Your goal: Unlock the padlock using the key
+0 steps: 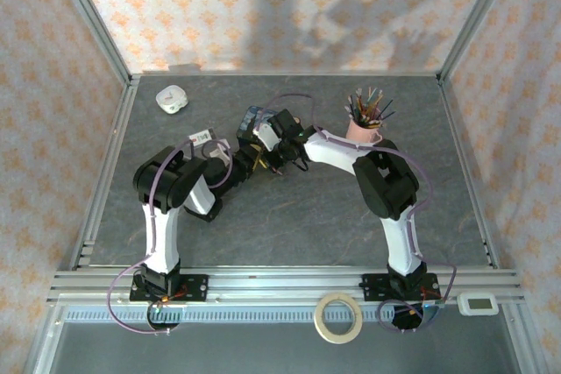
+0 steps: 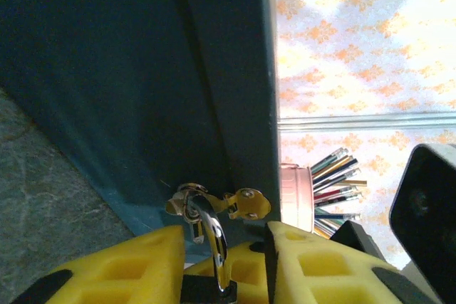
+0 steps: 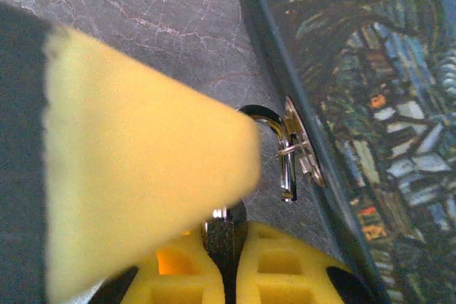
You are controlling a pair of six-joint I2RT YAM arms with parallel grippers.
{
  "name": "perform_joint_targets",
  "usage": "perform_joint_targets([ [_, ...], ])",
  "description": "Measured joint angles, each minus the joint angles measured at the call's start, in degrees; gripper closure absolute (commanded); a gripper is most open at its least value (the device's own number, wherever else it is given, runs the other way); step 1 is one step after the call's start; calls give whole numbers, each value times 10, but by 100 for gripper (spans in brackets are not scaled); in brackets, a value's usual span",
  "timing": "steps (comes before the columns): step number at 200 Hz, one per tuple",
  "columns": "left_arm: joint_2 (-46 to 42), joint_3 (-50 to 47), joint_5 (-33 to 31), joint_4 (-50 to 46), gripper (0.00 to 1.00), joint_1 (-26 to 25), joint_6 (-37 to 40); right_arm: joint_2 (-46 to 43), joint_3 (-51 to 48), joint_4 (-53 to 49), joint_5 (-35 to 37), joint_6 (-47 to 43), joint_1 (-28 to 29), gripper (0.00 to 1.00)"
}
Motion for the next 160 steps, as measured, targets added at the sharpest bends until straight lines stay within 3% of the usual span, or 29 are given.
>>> perform_joint_targets([
  [16, 3, 5, -2, 0, 81, -4, 0, 0, 0, 0, -3, 0, 0, 100],
  [36, 9, 11, -2, 0, 100, -4, -1, 0, 0, 2, -4, 0, 0, 100],
  [49, 13, 14, -2, 3, 100, -4, -3, 0, 0, 3, -2, 0, -1, 96],
  [80, 15, 16, -3, 2, 100, -4, -2, -1, -5, 3, -3, 9, -3, 63],
  [128, 23, 16, -2, 2, 100, -4, 2, -96, -79, 11, -24, 53, -3, 44],
  [160, 23, 16, 0, 2, 100, -4, 9, -179, -104, 48, -11, 137, -25, 35],
])
